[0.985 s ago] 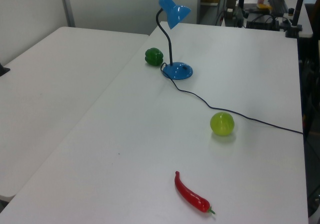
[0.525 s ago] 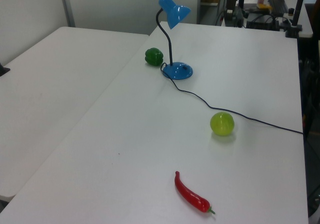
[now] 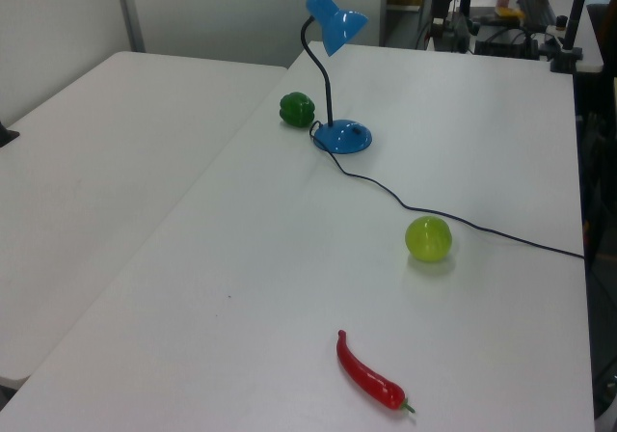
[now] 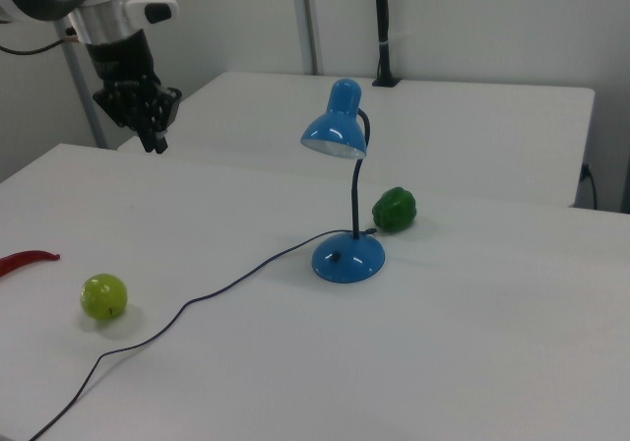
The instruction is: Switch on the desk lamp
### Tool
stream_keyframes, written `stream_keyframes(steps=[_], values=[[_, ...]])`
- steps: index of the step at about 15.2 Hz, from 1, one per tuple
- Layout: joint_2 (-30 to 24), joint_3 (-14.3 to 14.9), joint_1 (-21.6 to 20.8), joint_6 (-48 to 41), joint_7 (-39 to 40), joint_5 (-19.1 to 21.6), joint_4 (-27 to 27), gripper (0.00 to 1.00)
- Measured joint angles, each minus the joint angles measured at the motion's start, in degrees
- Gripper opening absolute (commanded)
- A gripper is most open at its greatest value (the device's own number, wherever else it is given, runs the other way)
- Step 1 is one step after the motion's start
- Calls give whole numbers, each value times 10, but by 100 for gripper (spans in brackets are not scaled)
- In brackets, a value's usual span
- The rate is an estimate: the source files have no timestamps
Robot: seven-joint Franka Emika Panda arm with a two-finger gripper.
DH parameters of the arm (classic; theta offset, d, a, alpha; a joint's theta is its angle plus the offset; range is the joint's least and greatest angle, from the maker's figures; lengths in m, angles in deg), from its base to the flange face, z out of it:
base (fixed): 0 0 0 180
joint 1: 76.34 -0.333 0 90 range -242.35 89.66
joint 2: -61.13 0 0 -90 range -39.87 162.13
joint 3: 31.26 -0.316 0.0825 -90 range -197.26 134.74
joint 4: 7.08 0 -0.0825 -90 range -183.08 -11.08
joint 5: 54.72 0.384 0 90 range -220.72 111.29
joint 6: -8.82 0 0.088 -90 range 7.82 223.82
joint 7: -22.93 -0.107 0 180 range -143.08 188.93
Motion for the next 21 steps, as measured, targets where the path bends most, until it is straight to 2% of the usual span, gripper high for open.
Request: stream_keyframes(steps=[5, 11, 16, 21], values=[[0, 3, 5, 1, 0, 23, -1, 0], [9, 5, 5, 4, 0, 25, -4, 0], [23, 35, 7, 53, 1, 24, -28, 0], [51, 45, 12, 119, 2, 16, -55, 0]])
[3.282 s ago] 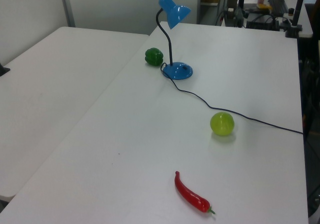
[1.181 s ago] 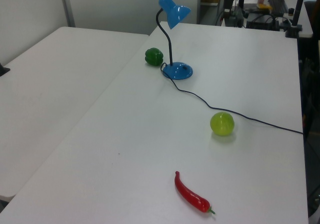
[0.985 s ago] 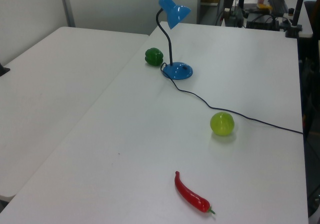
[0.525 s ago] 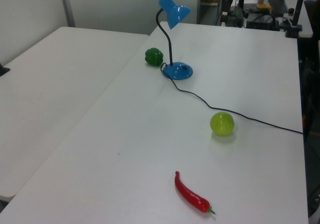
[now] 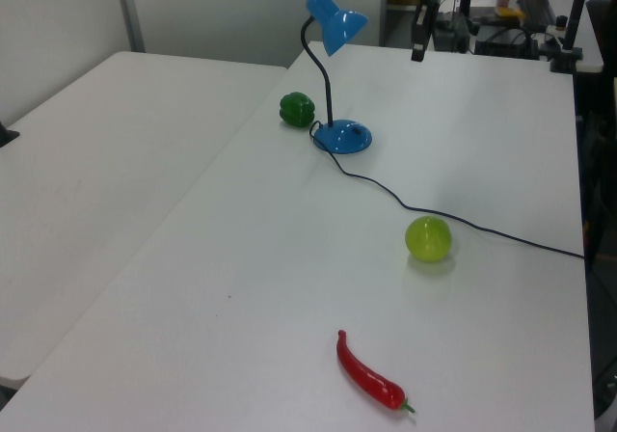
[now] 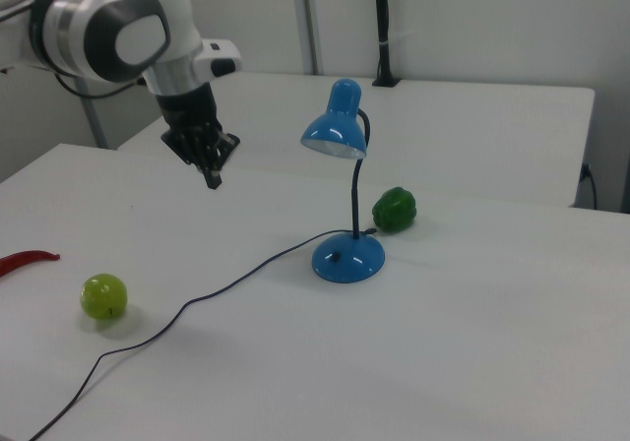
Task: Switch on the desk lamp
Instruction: 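Move the gripper down toward the switch on the blue lamp base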
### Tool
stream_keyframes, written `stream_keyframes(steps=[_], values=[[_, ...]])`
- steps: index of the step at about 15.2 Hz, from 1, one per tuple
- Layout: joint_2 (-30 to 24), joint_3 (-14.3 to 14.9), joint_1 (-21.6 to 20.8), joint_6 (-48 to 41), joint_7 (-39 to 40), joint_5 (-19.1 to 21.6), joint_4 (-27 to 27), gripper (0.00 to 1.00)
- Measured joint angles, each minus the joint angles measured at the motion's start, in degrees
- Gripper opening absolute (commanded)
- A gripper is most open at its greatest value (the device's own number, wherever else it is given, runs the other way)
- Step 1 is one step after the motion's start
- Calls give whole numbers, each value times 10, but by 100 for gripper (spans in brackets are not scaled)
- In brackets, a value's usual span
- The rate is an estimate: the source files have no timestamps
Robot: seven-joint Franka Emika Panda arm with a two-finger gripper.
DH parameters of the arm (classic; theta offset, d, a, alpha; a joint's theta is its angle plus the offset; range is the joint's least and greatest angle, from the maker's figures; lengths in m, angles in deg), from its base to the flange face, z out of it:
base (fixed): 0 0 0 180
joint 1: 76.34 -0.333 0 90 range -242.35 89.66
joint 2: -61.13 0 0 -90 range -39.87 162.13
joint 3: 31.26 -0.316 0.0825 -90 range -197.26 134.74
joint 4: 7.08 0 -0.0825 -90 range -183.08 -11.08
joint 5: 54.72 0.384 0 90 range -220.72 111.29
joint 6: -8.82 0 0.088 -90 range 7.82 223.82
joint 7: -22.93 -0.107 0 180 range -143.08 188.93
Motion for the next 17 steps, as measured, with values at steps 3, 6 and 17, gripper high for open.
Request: stream_keyframes(steps=[3, 6, 17], values=[[17, 1, 3, 45, 0, -10, -20, 0], [37, 2, 9, 86, 0, -17, -35, 0], [113, 20, 19, 292, 0, -18, -78, 0]])
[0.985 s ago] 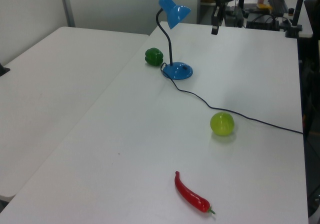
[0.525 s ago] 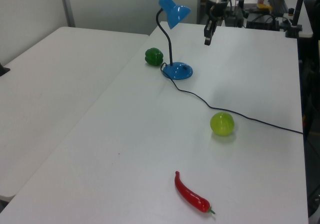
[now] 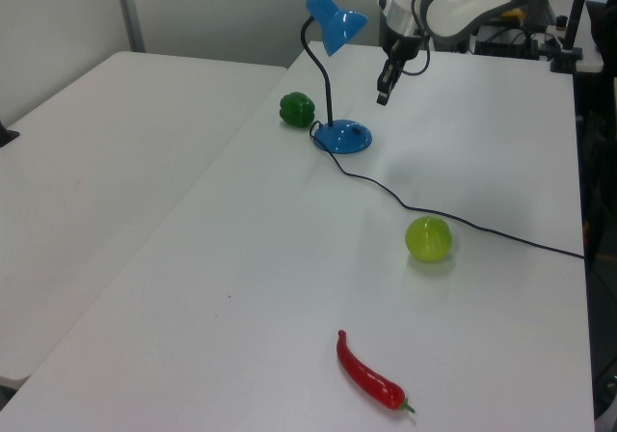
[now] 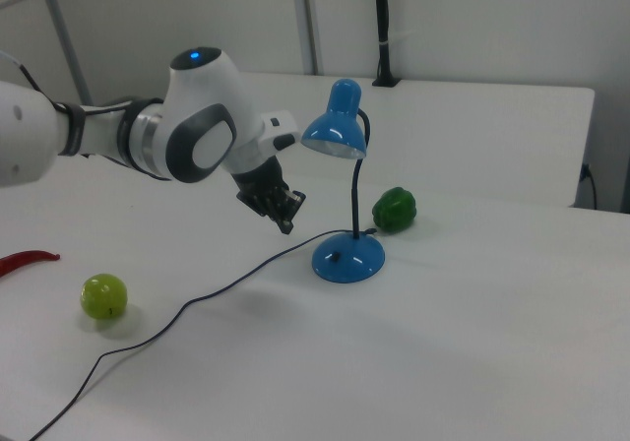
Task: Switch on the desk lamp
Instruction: 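Move the gripper down toward the switch on the blue lamp base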
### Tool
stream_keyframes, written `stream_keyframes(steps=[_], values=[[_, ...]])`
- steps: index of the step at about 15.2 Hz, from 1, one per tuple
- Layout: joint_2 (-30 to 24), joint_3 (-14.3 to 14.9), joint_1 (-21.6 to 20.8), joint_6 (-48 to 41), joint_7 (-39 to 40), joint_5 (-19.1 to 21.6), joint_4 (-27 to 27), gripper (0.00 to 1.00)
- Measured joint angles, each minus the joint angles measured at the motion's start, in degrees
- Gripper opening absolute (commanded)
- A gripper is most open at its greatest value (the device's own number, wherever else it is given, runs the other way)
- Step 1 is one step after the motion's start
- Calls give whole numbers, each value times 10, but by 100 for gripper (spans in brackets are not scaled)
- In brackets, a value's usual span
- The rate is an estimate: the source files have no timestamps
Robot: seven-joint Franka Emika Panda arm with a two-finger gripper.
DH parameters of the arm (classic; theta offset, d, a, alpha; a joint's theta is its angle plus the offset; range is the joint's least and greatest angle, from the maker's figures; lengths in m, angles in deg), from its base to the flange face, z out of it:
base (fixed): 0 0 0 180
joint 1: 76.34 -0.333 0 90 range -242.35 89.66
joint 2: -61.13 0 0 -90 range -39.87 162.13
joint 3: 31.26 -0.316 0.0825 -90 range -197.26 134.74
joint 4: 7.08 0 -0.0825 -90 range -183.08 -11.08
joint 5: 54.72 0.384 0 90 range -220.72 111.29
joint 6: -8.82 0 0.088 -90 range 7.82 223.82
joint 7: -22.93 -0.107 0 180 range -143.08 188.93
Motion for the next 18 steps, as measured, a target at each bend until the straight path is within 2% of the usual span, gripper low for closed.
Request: stream_keyframes(steps=[10, 18], values=[[70, 2, 18, 169, 0, 0, -2, 0], [94, 3, 23, 212, 0, 0, -2, 0]])
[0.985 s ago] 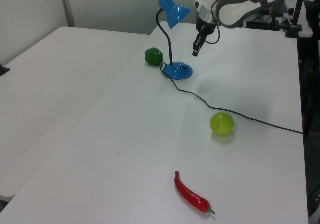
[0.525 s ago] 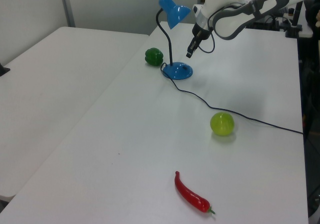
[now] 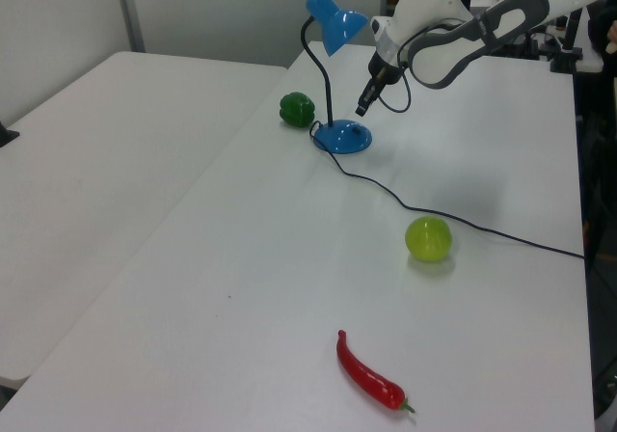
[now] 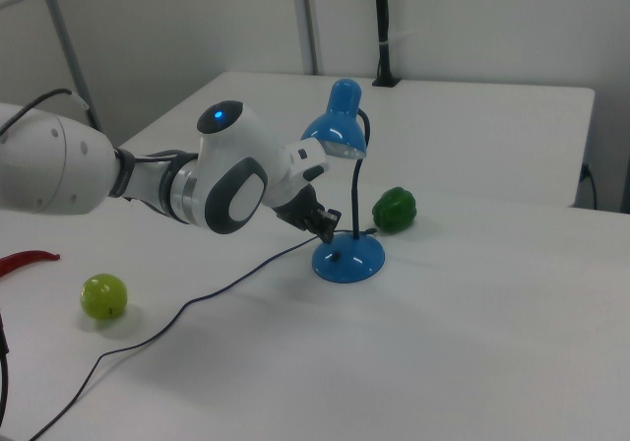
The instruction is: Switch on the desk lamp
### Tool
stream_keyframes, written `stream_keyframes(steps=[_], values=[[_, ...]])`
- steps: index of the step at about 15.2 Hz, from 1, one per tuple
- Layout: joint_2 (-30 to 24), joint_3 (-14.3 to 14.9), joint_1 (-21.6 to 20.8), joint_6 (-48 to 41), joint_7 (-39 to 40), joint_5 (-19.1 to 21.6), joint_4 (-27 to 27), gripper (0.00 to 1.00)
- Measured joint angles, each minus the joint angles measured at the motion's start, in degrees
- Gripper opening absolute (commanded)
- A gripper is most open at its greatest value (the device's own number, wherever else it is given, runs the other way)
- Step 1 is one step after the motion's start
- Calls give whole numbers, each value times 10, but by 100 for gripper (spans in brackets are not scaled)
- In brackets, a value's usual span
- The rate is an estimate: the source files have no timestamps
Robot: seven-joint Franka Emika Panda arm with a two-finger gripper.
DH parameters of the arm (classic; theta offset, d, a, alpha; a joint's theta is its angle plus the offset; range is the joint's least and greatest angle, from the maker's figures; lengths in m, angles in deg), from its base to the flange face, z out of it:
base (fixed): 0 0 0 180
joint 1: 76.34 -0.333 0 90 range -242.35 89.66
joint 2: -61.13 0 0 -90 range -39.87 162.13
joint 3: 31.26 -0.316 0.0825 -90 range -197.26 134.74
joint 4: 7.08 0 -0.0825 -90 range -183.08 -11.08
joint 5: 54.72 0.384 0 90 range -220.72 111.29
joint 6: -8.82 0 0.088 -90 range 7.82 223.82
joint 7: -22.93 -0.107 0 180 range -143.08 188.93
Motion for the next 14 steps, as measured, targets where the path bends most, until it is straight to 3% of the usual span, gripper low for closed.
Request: stream_keyframes(steps=[14], values=[[43, 5, 3, 52, 0, 0, 0, 0]])
